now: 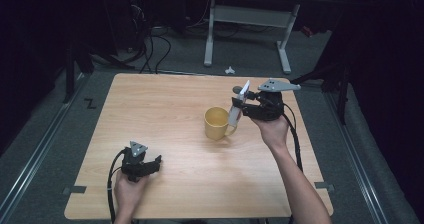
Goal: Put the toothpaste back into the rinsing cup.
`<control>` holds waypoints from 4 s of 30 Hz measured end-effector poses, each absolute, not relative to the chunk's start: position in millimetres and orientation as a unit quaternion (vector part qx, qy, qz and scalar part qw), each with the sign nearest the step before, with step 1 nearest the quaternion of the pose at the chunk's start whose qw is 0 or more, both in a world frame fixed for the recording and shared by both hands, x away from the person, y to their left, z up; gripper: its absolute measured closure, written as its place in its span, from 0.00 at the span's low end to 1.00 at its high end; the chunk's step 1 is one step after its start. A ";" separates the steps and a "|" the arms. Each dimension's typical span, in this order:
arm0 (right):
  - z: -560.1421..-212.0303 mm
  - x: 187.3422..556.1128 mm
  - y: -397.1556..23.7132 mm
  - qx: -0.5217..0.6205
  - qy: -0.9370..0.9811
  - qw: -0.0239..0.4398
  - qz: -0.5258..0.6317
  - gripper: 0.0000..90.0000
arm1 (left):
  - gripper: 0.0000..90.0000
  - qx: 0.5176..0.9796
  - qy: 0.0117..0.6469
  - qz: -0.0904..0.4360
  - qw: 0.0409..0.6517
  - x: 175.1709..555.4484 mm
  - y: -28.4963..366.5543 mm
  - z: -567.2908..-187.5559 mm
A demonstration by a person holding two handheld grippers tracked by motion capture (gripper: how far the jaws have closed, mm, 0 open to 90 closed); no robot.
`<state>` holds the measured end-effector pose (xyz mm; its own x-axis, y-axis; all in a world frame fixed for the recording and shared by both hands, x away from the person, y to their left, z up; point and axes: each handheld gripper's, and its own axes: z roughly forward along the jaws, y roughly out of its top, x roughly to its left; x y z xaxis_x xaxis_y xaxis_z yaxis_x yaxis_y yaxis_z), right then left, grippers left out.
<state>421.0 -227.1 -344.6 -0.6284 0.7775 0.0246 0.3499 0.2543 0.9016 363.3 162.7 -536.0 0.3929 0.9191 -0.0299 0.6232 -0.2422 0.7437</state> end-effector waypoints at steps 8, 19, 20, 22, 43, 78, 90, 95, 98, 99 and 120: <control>-346.2 426.3 -220.2 0.369 0.762 0.217 0.486 0.54 | 0.29 0.759 0.508 0.212 0.348 363.3 162.9 -536.0; -349.6 432.4 -213.9 0.366 0.762 0.211 0.491 0.54 | 0.29 0.758 0.509 0.211 0.349 363.3 163.2 -536.0; -350.0 433.0 -213.2 0.367 0.761 0.210 0.492 0.54 | 0.29 0.758 0.508 0.211 0.349 363.3 163.1 -536.0; -350.6 434.1 -211.6 0.368 0.761 0.210 0.491 0.54 | 0.29 0.759 0.508 0.213 0.347 363.2 162.7 -536.0; -357.6 441.7 -197.1 0.369 0.768 0.211 0.479 0.54 | 0.29 0.761 0.506 0.214 0.345 363.1 162.2 -535.9; -374.6 451.7 -181.2 0.372 0.781 0.214 0.454 0.53 | 0.29 0.761 0.506 0.214 0.345 363.0 162.1 -535.9; -382.1 454.6 -182.3 0.381 0.780 0.213 0.449 0.53 | 0.29 0.761 0.506 0.214 0.344 363.1 162.1 -535.9; -383.5 454.8 -182.2 0.383 0.779 0.214 0.448 0.53 | 0.29 0.761 0.506 0.215 0.344 363.1 161.9 -536.0; -384.9 455.5 -182.0 0.386 0.780 0.212 0.445 0.53 | 0.29 0.761 0.506 0.215 0.345 363.1 161.9 -536.0; -385.8 456.1 -182.0 0.384 0.781 0.213 0.444 0.53 | 0.29 0.761 0.506 0.214 0.344 363.1 161.9 -535.9; -403.3 460.9 -175.9 0.389 0.791 0.211 0.422 0.53 | 0.29 0.761 0.506 0.214 0.345 363.0 162.1 -535.9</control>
